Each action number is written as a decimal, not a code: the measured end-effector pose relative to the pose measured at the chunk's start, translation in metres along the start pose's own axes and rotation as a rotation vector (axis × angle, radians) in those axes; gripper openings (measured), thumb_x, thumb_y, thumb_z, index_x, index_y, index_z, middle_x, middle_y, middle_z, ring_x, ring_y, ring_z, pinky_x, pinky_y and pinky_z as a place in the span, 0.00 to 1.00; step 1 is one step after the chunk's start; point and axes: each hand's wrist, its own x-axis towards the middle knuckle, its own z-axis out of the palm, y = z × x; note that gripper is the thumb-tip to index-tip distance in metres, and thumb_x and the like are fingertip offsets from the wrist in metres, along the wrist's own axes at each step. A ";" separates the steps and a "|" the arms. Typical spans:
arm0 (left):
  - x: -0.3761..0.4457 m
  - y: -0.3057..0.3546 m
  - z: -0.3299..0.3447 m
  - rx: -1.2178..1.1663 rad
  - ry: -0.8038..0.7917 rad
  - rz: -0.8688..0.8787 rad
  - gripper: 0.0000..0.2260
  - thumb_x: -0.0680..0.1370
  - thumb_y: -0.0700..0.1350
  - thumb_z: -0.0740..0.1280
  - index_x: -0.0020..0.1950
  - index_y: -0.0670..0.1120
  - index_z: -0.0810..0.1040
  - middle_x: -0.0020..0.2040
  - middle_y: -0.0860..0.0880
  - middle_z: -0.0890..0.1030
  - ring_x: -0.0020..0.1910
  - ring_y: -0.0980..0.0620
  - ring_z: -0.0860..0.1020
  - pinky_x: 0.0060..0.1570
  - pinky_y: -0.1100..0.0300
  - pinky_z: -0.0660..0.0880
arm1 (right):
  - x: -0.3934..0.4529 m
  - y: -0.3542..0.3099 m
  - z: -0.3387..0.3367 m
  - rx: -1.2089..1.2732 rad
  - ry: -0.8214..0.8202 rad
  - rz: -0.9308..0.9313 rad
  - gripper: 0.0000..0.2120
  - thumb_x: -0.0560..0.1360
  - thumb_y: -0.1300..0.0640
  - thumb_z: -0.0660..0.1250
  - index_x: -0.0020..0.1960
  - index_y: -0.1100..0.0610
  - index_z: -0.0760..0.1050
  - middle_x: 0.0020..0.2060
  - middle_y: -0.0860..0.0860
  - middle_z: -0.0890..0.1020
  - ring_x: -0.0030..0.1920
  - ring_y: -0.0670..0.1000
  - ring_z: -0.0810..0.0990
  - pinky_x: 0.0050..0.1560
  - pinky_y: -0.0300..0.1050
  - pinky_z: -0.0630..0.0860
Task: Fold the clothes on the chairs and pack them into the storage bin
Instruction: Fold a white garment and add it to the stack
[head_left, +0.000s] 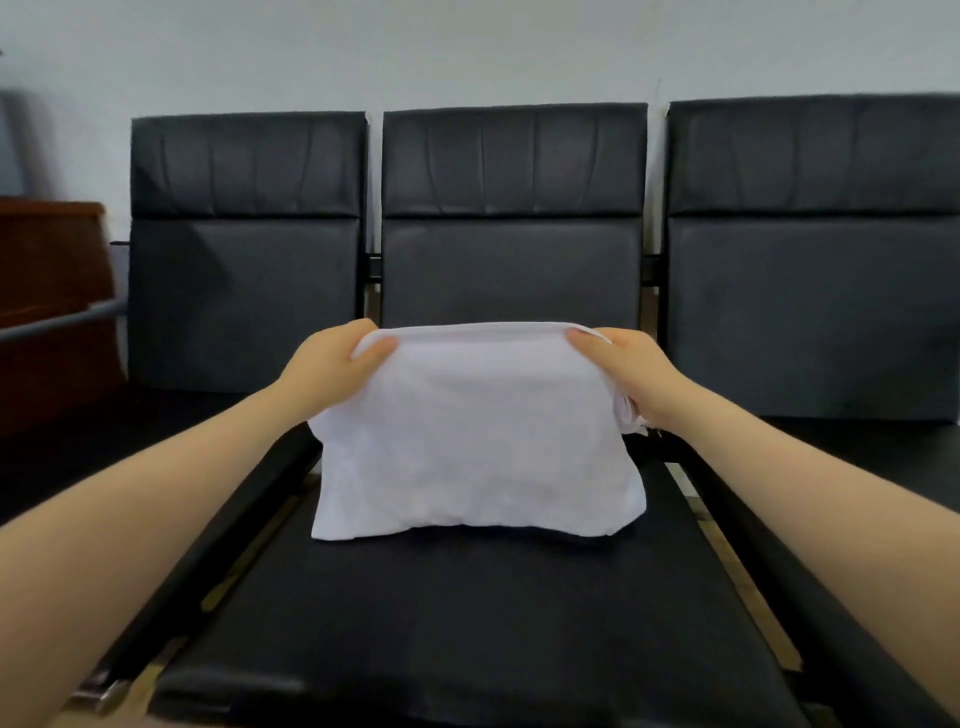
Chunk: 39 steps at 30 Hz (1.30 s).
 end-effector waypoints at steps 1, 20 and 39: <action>-0.005 0.006 -0.009 -0.042 0.011 0.009 0.12 0.81 0.53 0.58 0.43 0.48 0.73 0.38 0.50 0.76 0.38 0.51 0.74 0.37 0.61 0.68 | -0.008 -0.009 -0.002 -0.005 0.001 -0.014 0.21 0.76 0.47 0.66 0.52 0.66 0.78 0.44 0.61 0.82 0.42 0.52 0.78 0.44 0.45 0.75; -0.084 0.036 -0.029 0.162 -0.339 0.068 0.12 0.80 0.57 0.58 0.50 0.51 0.76 0.45 0.55 0.78 0.47 0.51 0.76 0.45 0.59 0.70 | -0.077 0.011 -0.016 -0.439 -0.405 0.310 0.14 0.78 0.51 0.65 0.59 0.58 0.77 0.54 0.55 0.82 0.54 0.55 0.82 0.60 0.51 0.76; -0.079 -0.046 0.080 0.271 -0.430 -0.017 0.12 0.79 0.57 0.60 0.51 0.50 0.74 0.44 0.54 0.78 0.44 0.53 0.74 0.36 0.59 0.66 | -0.009 0.124 0.021 -0.858 -0.373 0.050 0.08 0.78 0.52 0.63 0.53 0.55 0.77 0.47 0.50 0.80 0.46 0.51 0.79 0.46 0.44 0.76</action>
